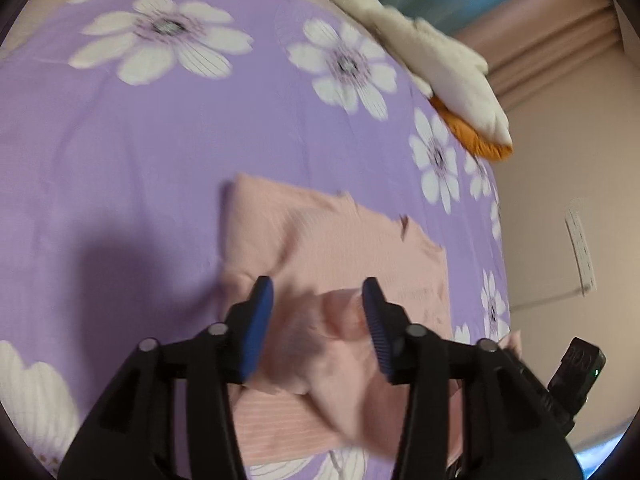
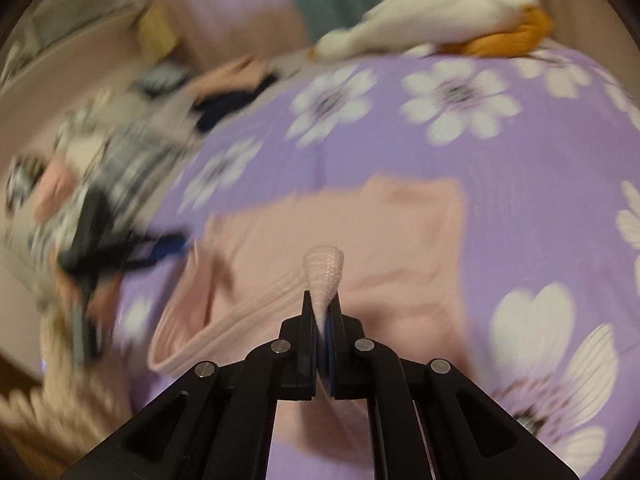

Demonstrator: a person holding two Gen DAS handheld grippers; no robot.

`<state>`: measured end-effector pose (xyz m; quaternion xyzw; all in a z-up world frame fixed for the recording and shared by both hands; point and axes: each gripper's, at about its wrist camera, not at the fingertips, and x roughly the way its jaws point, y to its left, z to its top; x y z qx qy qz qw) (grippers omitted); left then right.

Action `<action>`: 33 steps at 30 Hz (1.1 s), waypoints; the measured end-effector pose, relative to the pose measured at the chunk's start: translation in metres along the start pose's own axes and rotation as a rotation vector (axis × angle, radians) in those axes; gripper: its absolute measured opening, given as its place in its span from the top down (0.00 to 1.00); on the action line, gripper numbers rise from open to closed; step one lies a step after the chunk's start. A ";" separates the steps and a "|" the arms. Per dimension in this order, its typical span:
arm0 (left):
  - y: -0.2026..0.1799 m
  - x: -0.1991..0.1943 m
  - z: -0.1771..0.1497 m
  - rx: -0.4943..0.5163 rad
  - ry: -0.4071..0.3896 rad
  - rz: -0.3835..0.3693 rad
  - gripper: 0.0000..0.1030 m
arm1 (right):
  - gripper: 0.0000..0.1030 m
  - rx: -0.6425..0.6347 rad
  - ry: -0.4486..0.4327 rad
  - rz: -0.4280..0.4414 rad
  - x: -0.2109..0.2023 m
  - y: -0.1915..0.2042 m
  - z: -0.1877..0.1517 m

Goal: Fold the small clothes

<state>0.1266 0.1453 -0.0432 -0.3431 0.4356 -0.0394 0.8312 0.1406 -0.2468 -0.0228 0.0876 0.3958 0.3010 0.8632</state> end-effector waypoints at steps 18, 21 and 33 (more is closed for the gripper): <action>-0.028 0.050 0.004 0.174 0.105 0.023 0.41 | 0.95 0.221 0.076 -0.195 0.053 -0.085 -0.015; -0.027 0.069 0.004 0.145 0.149 0.049 0.48 | 0.95 0.211 0.074 -0.190 0.052 -0.085 -0.012; -0.039 0.052 -0.015 0.186 0.008 0.130 0.93 | 0.95 0.210 -0.005 -0.144 0.030 -0.078 0.001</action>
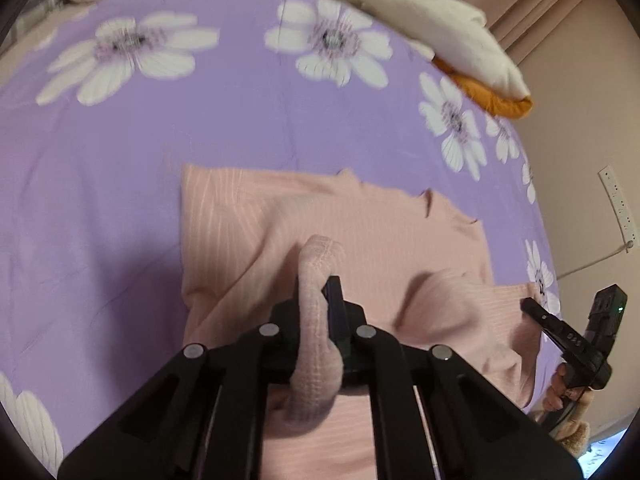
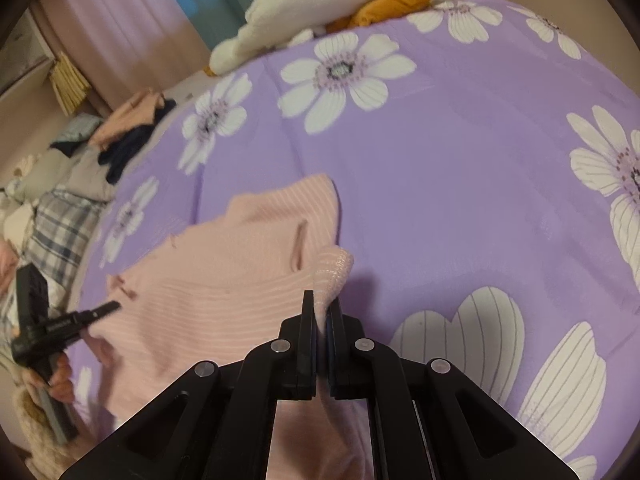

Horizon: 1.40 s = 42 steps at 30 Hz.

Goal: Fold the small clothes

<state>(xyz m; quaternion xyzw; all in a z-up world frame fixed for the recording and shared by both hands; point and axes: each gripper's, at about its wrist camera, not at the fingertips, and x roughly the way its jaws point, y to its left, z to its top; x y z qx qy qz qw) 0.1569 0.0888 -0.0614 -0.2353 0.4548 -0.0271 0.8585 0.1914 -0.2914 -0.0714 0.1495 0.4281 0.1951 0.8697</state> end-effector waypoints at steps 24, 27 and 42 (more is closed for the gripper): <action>-0.025 -0.192 -0.106 -0.010 -0.348 -0.104 0.94 | 0.95 -0.171 -0.356 0.220 -0.170 0.061 -0.022; -0.026 -0.200 -0.116 -0.005 -0.371 -0.104 0.94 | 0.95 -0.173 -0.369 0.234 -0.178 0.061 -0.025; -0.010 -0.173 -0.068 -0.007 -0.418 -0.054 0.94 | 0.95 -0.144 -0.294 0.148 -0.108 0.076 0.030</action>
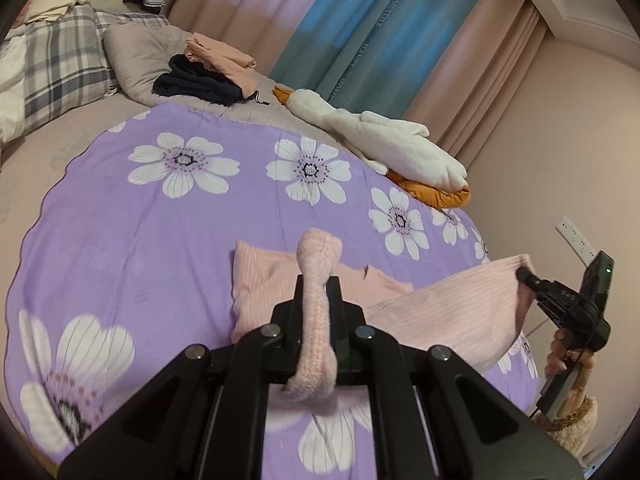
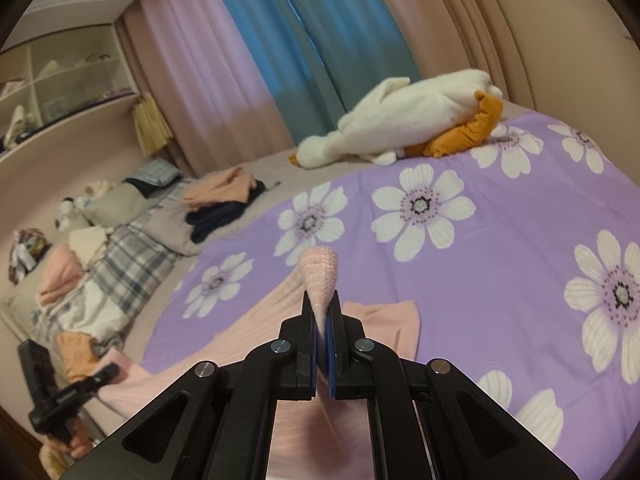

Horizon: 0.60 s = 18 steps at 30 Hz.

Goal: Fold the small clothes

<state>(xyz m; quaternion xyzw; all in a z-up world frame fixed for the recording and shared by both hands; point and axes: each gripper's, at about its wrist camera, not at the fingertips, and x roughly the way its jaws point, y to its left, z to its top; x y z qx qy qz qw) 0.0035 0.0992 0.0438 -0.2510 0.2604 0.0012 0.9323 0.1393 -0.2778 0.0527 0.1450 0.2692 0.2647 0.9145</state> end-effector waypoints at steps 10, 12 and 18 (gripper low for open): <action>0.026 0.107 0.035 0.027 0.106 0.075 0.93 | 0.95 0.008 0.129 -0.148 0.102 -0.023 0.012; 0.035 0.135 0.035 0.022 0.164 0.077 0.93 | 0.95 0.013 0.164 -0.170 0.123 -0.030 0.009; 0.065 0.192 0.021 -0.007 0.272 0.135 0.91 | 0.95 0.049 0.276 -0.246 0.173 -0.057 -0.011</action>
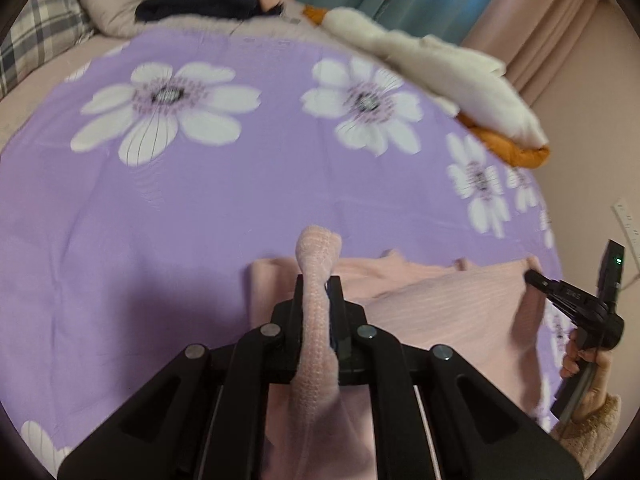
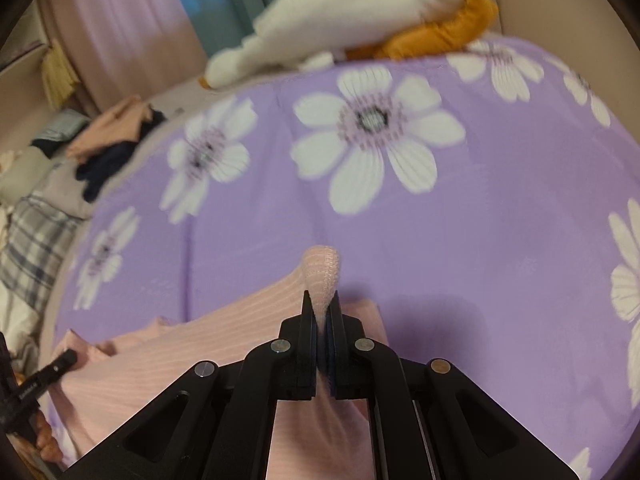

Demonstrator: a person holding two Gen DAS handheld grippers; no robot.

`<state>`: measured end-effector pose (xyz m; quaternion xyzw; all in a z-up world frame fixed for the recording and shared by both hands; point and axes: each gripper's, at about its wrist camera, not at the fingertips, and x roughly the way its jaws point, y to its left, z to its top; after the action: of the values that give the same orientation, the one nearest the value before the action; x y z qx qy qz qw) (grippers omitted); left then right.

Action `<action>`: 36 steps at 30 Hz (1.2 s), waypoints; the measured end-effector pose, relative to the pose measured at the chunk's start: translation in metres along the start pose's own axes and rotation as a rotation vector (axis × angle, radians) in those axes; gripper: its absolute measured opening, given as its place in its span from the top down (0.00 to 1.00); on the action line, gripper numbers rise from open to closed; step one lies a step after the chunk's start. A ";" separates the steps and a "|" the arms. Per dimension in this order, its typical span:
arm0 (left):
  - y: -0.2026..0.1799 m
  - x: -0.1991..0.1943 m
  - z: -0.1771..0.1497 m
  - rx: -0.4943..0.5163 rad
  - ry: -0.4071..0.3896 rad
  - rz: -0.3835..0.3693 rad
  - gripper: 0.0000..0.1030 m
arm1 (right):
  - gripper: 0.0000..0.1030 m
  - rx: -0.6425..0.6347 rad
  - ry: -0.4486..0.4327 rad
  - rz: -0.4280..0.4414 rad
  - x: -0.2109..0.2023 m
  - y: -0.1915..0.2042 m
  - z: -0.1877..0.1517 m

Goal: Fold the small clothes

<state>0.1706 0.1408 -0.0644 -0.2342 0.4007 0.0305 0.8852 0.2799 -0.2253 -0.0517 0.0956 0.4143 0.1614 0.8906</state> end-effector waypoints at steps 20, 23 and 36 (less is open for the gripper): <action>0.007 -0.001 0.016 -0.031 -0.069 -0.038 0.88 | 0.95 0.039 -0.124 0.084 -0.023 -0.014 0.008; 0.019 0.031 0.010 -0.060 0.064 0.011 0.88 | 0.95 0.059 -0.011 0.069 0.016 -0.024 0.003; 0.020 -0.015 -0.008 -0.036 -0.006 0.018 0.30 | 0.60 0.085 0.022 -0.063 0.004 -0.043 -0.023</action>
<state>0.1500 0.1576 -0.0656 -0.2465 0.3997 0.0463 0.8816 0.2732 -0.2630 -0.0821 0.1184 0.4332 0.1166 0.8858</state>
